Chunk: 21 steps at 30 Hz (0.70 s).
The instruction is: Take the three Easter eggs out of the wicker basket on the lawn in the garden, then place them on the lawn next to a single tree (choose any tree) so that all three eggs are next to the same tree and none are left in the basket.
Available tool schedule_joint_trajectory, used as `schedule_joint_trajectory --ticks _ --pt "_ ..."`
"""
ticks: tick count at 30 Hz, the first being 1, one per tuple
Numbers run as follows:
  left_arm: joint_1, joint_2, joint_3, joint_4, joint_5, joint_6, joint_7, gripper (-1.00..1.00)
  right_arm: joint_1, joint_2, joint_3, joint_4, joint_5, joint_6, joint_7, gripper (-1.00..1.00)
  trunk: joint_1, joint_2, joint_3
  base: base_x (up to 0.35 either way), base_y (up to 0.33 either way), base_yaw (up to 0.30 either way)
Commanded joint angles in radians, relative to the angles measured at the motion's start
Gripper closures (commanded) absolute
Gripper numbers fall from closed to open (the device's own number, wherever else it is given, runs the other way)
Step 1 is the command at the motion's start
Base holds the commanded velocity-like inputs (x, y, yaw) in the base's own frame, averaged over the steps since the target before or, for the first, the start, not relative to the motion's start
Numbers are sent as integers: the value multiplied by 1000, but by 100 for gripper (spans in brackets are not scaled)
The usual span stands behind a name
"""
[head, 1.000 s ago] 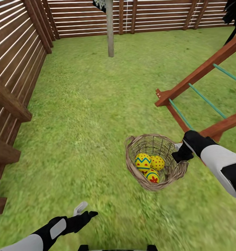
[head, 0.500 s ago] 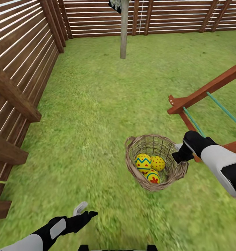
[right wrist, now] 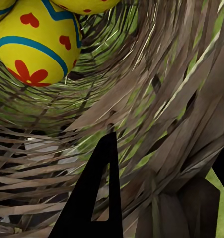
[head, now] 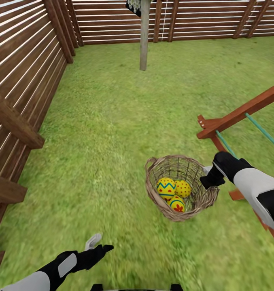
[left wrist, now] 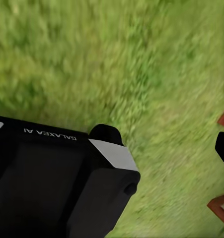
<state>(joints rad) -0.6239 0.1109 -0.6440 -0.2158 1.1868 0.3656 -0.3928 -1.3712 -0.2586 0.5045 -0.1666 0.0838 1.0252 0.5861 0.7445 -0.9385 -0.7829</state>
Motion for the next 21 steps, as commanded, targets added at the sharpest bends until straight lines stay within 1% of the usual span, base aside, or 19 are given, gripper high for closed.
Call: schedule_joint_trajectory --ticks 1,9,17,21 --pt "0 0 -3 -1 6 4 -1 -100 0 -2 -2 -2 4 4 9 100 1 0 -1 338 0 0" --pt "0 -3 -3 -1 5 4 2 -100 0 -9 -6 -1 3 5 13 100 1 0 -1 338 0 0" --pt "0 -1 -3 -1 5 4 2 -100 0 -10 -7 3 3 6 14 100 1 0 -1 338 0 0" --pt "0 2 -3 -1 5 4 2 -100 0 -14 -7 0 4 6 14 100 1 0 -1 338 0 0"
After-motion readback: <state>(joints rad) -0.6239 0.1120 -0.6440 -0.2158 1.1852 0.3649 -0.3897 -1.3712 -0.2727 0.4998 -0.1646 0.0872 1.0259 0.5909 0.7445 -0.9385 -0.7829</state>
